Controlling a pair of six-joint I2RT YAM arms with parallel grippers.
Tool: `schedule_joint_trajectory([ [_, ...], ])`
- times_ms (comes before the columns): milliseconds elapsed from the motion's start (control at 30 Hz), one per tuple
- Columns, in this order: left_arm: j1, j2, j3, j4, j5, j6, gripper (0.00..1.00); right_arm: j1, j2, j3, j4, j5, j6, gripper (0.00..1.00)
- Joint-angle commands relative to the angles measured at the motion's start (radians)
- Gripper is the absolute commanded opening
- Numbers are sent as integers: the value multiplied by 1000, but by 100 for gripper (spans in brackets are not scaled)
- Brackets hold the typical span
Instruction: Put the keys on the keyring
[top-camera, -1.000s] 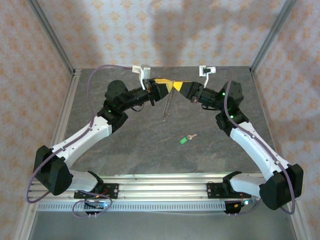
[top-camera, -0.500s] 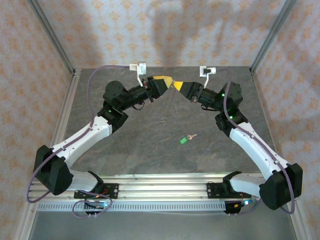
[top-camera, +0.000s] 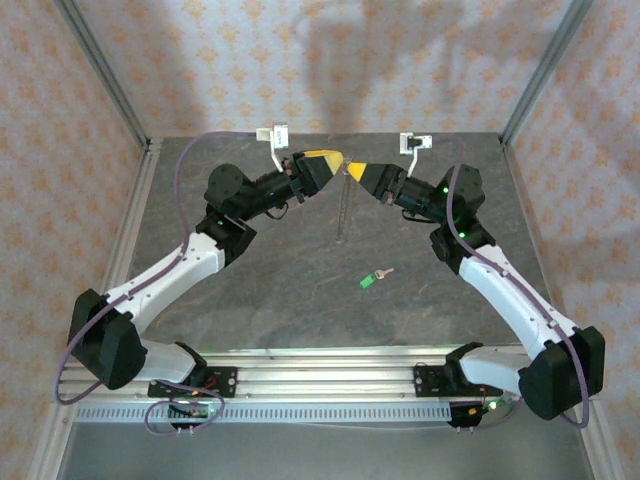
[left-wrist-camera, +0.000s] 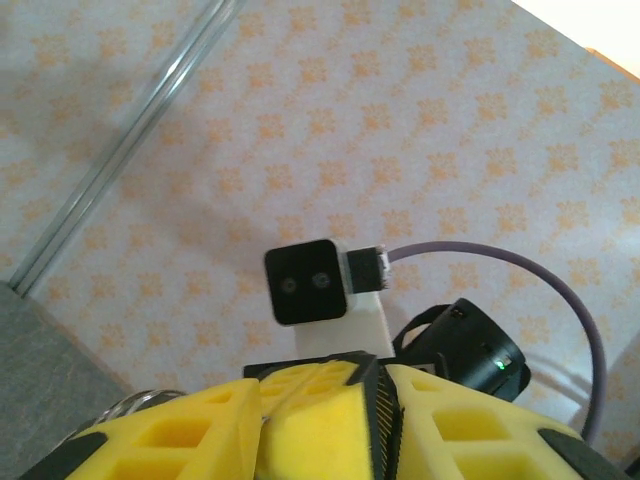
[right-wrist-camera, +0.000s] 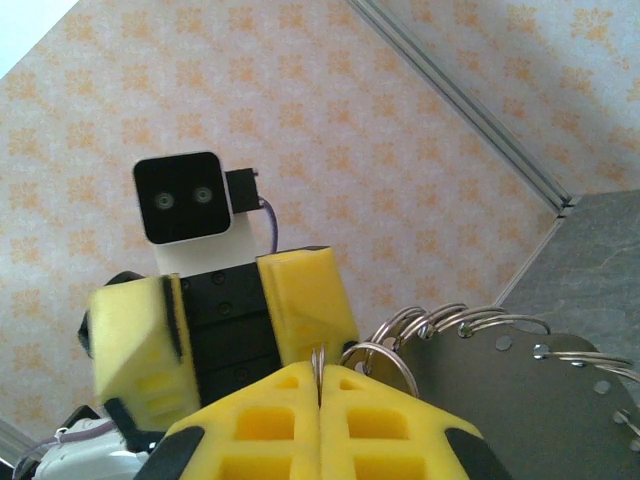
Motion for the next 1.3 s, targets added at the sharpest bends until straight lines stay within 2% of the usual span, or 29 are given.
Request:
schedule_joint_trajectory([
  [0,10,-4,-8,69,-12,-35,37,3,-28,-1,45,21,-4,0],
  [633,-21,78,-25,246,-32,-164,30,4,-1,-27,286,124,140,0],
  [1267,-38,117,19,295,-40,-175,29,3,8,-35,318,125,171,0],
])
